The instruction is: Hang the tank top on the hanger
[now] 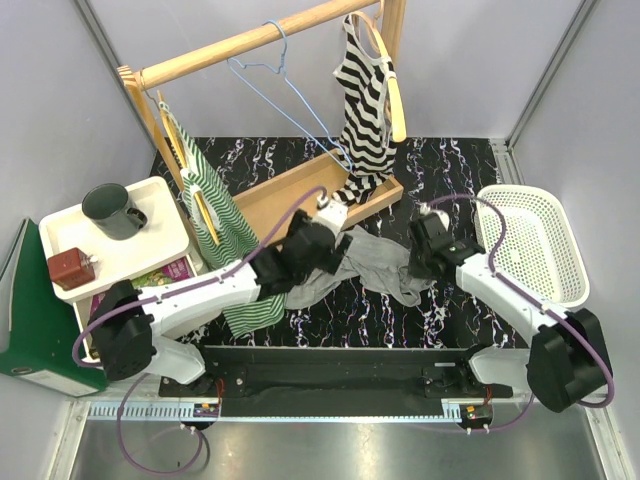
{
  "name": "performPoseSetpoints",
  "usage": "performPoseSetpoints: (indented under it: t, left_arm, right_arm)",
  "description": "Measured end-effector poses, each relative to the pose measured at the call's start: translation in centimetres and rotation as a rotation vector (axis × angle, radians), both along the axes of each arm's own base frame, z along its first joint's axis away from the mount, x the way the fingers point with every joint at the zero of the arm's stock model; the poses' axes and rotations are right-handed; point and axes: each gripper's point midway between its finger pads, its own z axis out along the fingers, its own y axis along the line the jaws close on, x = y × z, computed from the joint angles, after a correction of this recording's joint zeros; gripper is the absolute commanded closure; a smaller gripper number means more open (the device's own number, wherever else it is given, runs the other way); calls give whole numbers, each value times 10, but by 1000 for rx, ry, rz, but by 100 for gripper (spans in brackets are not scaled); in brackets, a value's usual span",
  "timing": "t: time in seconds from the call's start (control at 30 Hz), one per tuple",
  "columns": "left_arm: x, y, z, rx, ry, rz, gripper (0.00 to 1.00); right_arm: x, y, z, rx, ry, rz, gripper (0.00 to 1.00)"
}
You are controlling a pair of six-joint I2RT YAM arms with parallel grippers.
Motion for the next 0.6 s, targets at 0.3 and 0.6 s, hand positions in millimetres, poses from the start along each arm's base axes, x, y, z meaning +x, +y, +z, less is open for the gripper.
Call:
performPoseSetpoints:
  t: [0.3, 0.6]
  left_arm:
    - [-74, -63, -65, -213, 260, -216, 18]
    - [-111, -126, -110, -332, 477, -329, 20]
  right_arm:
    - [3, 21, -1, 108, 3, 20, 96]
    - [21, -3, 18, 31, -87, -52, 96]
